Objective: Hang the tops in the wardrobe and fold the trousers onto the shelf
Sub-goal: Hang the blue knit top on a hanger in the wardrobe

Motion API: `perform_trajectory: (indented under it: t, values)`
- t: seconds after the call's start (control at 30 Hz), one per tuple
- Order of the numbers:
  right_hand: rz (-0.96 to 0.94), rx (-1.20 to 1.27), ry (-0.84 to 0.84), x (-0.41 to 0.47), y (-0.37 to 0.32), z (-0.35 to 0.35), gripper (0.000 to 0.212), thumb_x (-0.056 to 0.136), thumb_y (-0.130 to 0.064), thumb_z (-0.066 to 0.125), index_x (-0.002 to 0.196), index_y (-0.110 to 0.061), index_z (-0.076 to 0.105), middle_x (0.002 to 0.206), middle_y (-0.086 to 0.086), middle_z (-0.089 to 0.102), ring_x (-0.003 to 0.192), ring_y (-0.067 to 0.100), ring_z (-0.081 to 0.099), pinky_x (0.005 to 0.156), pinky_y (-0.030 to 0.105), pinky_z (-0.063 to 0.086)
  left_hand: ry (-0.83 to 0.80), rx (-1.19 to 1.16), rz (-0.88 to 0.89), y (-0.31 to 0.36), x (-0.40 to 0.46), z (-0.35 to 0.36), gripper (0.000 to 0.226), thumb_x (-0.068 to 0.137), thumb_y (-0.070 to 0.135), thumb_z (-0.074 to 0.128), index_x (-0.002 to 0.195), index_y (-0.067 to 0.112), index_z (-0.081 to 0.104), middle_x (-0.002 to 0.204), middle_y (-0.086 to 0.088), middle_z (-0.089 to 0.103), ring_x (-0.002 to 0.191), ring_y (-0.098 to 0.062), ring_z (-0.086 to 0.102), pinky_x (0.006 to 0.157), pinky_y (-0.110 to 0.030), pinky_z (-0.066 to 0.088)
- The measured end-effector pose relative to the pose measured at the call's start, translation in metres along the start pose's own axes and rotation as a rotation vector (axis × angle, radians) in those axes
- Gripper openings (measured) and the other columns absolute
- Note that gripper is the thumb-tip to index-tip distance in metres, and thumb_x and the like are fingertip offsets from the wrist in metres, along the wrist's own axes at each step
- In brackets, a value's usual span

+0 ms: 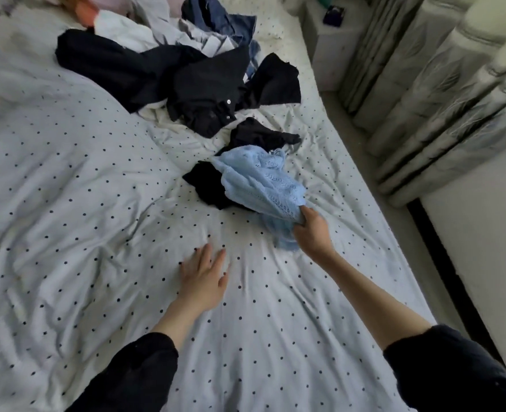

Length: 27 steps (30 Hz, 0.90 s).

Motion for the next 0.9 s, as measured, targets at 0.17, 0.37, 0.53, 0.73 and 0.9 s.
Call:
perform_trajectory:
  t: [0.17, 0.37, 0.53, 0.73, 0.9]
  values:
    - [0.005, -0.005, 0.131, -0.083, 0.007, -0.065, 0.016, 0.076, 0.007, 0.046, 0.077, -0.008, 0.051, 0.079, 0.009, 0.053, 0.072, 0.024, 0.046, 0.057, 0.032, 0.024, 0.133, -0.244, 0.132, 0.037, -0.047, -0.016, 0.067, 0.098, 0.023, 0.041, 0.15, 0.024, -0.001, 0.158, -0.007, -0.007, 0.146, -0.025, -0.001, 0.116, -0.044, 0.013]
    - [0.056, -0.014, 0.149, -0.234, 0.051, -0.118, 0.027, 0.076, 0.009, 0.049, 0.086, -0.01, 0.064, 0.078, 0.0, 0.055, 0.076, 0.017, 0.048, 0.06, 0.025, 0.031, 0.242, -0.06, 0.482, 0.11, -0.114, -0.027, 0.079, 0.095, 0.019, 0.048, 0.149, 0.027, -0.009, 0.157, -0.008, -0.015, 0.145, -0.025, -0.005, 0.115, -0.04, 0.012]
    - [0.182, 0.08, 0.101, -0.336, 0.095, -0.13, 0.038, 0.076, 0.009, 0.048, 0.074, -0.027, 0.058, 0.072, -0.012, 0.057, 0.068, 0.002, 0.049, 0.063, 0.012, 0.037, 0.116, 0.156, 0.645, 0.165, -0.148, 0.024, 0.085, 0.091, 0.034, 0.057, 0.149, 0.032, -0.006, 0.156, -0.005, -0.02, 0.144, -0.027, -0.015, 0.115, -0.05, 0.001]
    - [0.347, 0.24, 0.287, -0.433, 0.154, -0.156, 0.025, 0.078, 0.005, 0.049, 0.088, -0.007, 0.069, 0.081, 0.002, 0.066, 0.076, 0.009, 0.054, 0.074, 0.029, 0.045, 0.034, 0.246, 0.851, 0.236, -0.203, 0.078, 0.025, 0.087, 0.006, 0.045, 0.106, 0.02, 0.051, 0.115, -0.005, 0.059, 0.115, -0.028, 0.051, 0.092, -0.036, 0.036]
    - [0.562, 0.291, 0.51, -0.521, 0.211, -0.172, 0.026, 0.081, 0.001, 0.051, 0.067, -0.019, 0.06, 0.066, -0.009, 0.056, 0.066, 0.006, 0.047, 0.059, 0.018, 0.037, -0.199, 0.137, 1.011, 0.299, -0.259, 0.105, 0.015, 0.084, 0.007, 0.045, 0.075, 0.018, 0.039, 0.085, -0.012, 0.058, 0.087, -0.032, 0.056, 0.066, -0.035, 0.04]
Point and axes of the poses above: each hand's wrist, its own x-axis towards the middle knuckle, its own z-axis out of the palm, y = z × x, the point moved 6 cm from there along x, towards the middle knuckle
